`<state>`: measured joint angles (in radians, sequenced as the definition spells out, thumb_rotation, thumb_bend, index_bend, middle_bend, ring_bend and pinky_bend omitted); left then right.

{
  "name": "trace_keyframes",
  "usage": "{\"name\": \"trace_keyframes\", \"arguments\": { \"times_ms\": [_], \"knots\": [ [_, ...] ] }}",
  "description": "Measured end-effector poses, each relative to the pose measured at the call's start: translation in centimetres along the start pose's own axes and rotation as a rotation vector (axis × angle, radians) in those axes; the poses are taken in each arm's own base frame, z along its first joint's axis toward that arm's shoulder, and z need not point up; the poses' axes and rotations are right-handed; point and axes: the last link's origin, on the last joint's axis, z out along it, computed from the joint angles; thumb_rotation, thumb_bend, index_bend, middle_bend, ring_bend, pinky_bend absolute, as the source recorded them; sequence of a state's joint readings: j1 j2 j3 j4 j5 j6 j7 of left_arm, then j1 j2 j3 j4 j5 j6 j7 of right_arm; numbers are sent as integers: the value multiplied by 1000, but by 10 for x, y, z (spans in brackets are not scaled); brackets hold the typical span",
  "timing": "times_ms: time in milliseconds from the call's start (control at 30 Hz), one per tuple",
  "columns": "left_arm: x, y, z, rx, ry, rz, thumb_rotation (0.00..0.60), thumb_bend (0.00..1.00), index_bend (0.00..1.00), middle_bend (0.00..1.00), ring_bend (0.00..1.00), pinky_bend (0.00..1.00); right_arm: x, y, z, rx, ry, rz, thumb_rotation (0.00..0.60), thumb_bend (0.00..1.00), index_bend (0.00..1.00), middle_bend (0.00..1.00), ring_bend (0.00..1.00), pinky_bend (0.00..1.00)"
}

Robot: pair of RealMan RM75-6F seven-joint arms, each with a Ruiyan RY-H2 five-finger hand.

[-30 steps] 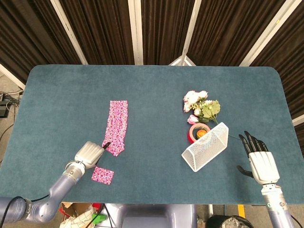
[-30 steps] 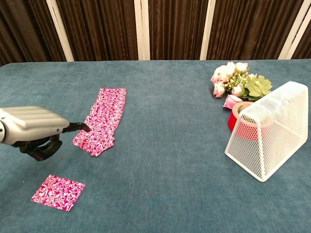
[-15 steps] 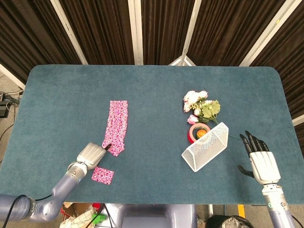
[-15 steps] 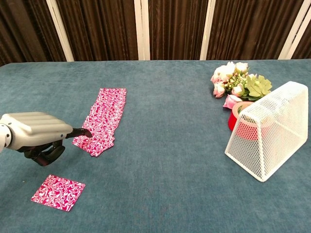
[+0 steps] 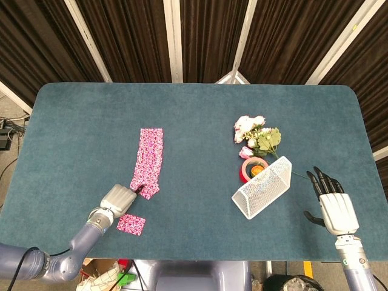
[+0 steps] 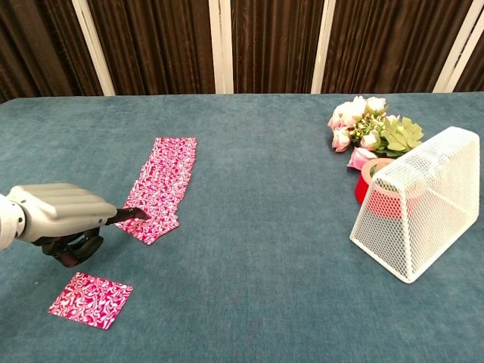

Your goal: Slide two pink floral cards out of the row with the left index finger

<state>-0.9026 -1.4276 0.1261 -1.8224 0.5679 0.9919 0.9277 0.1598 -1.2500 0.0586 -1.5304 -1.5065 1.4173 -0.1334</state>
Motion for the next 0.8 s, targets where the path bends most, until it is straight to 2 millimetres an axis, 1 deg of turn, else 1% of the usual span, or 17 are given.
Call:
{"name": "trace_keyframes", "arguments": {
  "times_ms": [433, 800],
  "knots": [
    [-10, -20, -14, 83, -48, 11, 600, 975, 23, 812, 745, 666, 0, -1, 0, 5, -2, 6, 600, 181, 0, 0, 127, 177],
    [-19, -38, -20, 127, -77, -6, 600, 976, 24, 812, 745, 666, -1, -2, 0, 8, -9, 6, 600, 181, 0, 0, 127, 177]
  ]
}}
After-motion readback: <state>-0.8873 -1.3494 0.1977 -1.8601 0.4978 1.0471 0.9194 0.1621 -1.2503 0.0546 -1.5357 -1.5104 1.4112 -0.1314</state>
